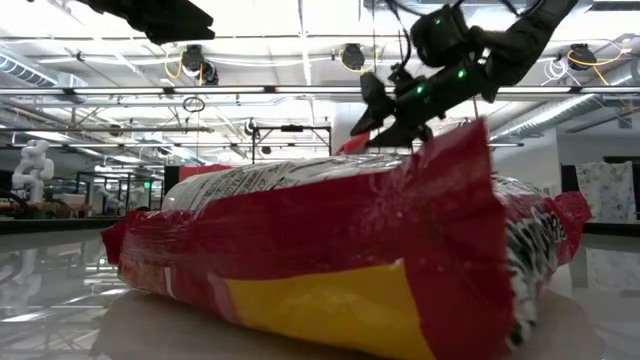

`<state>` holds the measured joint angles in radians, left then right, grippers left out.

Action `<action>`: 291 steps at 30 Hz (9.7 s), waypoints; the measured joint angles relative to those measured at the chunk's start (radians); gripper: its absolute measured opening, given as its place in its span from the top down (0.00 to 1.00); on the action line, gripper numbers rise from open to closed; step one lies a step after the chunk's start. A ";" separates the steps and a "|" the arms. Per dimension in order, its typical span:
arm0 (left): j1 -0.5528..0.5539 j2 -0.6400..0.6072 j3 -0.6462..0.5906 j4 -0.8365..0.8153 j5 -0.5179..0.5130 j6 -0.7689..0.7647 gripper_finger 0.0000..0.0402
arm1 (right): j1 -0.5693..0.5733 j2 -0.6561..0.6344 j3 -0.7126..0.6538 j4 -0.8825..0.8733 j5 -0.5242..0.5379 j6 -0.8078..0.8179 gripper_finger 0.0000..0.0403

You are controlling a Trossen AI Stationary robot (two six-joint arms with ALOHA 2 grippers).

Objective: Sort Maruchan noodles
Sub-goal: Put the orange noodle pack into the orange bin, then put the red noodle pack into the gray bin

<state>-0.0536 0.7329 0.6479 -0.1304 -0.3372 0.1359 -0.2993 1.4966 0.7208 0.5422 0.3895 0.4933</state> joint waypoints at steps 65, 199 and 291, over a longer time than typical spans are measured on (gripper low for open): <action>0.060 0.104 0.000 0.058 0.097 -0.058 0.35 | -0.148 0.332 0.251 0.248 -0.294 -0.168 1.00; -0.348 0.589 0.016 0.478 -0.281 -0.297 0.35 | 0.712 -0.088 0.251 -0.488 0.356 -0.425 1.00; 0.025 0.911 0.017 0.971 0.015 -0.143 0.11 | 0.386 -0.175 0.229 -0.509 0.181 -0.299 1.00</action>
<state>-0.0291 1.6441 0.6647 0.8409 -0.3225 -0.0067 0.0868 1.3216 0.9497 0.0334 0.5705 0.1938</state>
